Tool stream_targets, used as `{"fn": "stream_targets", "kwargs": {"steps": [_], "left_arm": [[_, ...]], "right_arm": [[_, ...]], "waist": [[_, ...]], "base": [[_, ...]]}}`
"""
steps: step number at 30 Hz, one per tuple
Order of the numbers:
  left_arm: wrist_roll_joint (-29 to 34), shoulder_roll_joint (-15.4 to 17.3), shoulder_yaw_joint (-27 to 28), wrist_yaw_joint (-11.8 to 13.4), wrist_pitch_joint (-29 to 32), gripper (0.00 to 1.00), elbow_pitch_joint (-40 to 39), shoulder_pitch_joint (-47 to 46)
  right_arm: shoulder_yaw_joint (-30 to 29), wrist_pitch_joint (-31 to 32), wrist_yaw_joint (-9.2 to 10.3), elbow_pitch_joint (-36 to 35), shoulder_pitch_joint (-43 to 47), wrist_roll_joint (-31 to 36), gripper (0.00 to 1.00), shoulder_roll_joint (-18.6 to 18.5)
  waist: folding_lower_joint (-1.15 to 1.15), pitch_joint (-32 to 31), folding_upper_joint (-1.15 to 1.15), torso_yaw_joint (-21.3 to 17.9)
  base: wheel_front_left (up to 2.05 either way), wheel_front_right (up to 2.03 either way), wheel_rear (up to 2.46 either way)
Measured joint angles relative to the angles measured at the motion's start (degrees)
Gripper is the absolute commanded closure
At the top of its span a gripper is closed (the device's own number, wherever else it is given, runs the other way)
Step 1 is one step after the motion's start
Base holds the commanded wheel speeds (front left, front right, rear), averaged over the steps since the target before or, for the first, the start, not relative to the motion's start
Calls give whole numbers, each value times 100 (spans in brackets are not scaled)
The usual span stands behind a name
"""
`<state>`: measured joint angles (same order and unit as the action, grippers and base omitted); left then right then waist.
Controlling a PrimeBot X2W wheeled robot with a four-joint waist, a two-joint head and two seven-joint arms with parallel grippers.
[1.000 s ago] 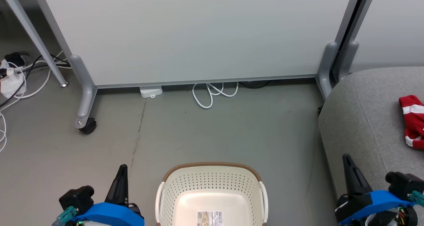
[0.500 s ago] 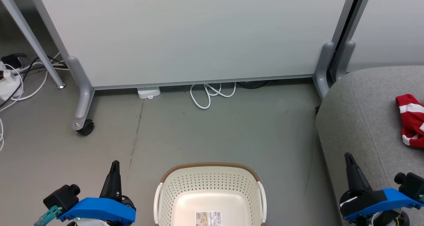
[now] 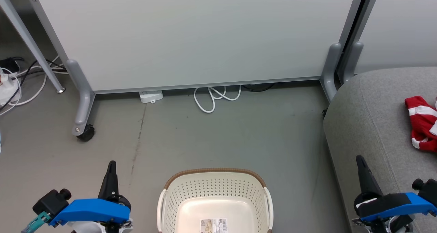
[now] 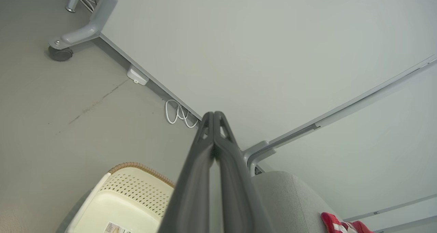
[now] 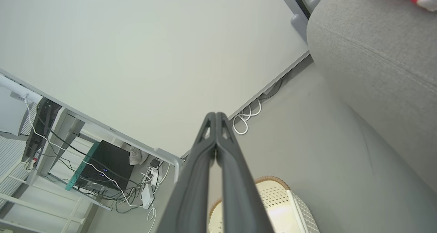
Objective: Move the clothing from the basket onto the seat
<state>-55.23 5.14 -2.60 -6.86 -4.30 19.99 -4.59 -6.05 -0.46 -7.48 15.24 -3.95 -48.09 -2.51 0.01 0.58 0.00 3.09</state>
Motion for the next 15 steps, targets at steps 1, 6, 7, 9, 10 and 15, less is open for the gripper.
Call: {"fn": "stream_targets", "kwargs": {"steps": [1,6,7,9,10,15], "left_arm": [[-58,-5,12,1,19,100,-11,-1],[-370,-24,78,9,104,100,-71,-3],[-425,-26,96,10,124,100,-83,-4],[-544,-33,136,12,156,100,-109,-13],[-604,-37,154,32,178,100,-122,-21],[-879,-54,211,35,253,100,-175,-26]], "right_arm": [[0,16,0,-1,-1,-76,100,-1],[-5,74,0,-8,-41,-441,100,-2],[-5,86,0,-8,-46,-505,100,-2],[-7,98,0,-9,-48,-645,100,-2],[-8,101,0,-10,-49,-717,100,-2],[-11,158,0,-13,-62,-1049,100,-3]], "waist": [[0,-1,0,-4],[0,-5,0,-23],[0,-5,0,-26],[0,-7,0,-34],[0,-8,0,-38],[0,-12,0,-56]], "base": [[0,0,0],[0,0,0],[0,0,0],[0,0,0],[0,0,0],[0,0,0]]}}
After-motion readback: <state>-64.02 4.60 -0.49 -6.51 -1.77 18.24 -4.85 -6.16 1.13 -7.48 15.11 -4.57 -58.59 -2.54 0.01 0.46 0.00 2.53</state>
